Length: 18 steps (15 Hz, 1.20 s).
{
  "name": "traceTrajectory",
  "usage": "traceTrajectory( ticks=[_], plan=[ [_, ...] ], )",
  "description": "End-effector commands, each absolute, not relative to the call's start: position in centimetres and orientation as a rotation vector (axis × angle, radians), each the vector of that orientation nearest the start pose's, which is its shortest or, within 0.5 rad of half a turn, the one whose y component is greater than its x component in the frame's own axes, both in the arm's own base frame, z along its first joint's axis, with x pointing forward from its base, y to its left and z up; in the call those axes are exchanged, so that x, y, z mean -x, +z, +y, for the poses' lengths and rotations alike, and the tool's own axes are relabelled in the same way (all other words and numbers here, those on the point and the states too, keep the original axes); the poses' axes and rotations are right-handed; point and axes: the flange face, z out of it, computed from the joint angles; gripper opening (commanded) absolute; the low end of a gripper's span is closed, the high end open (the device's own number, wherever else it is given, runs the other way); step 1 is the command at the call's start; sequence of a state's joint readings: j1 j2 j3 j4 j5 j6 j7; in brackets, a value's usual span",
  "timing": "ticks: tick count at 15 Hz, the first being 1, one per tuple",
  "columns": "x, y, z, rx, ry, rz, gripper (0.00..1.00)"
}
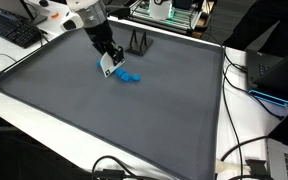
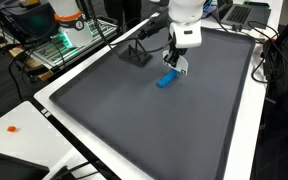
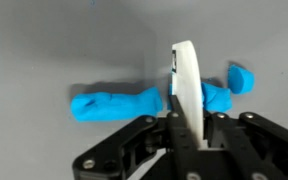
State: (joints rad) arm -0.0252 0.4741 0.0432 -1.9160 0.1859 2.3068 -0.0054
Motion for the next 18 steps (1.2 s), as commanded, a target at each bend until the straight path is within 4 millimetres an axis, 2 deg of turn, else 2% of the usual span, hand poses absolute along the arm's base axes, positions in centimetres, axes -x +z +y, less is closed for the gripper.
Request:
traceTrajectory(
  ticks=[1,4,8,18],
  plan=[
    [-61.5,25.6,0.3,2.990,0.103,0.190,0.02],
    [-61.8,26.0,-0.8,3.011,0.080,0.193,0.02],
    [-61.9,25.5,-1.8,3.022,0.085,0.200,0.02],
    [-62.1,23.4,-2.6,3.065,0.097,0.171,0.02]
  ],
)
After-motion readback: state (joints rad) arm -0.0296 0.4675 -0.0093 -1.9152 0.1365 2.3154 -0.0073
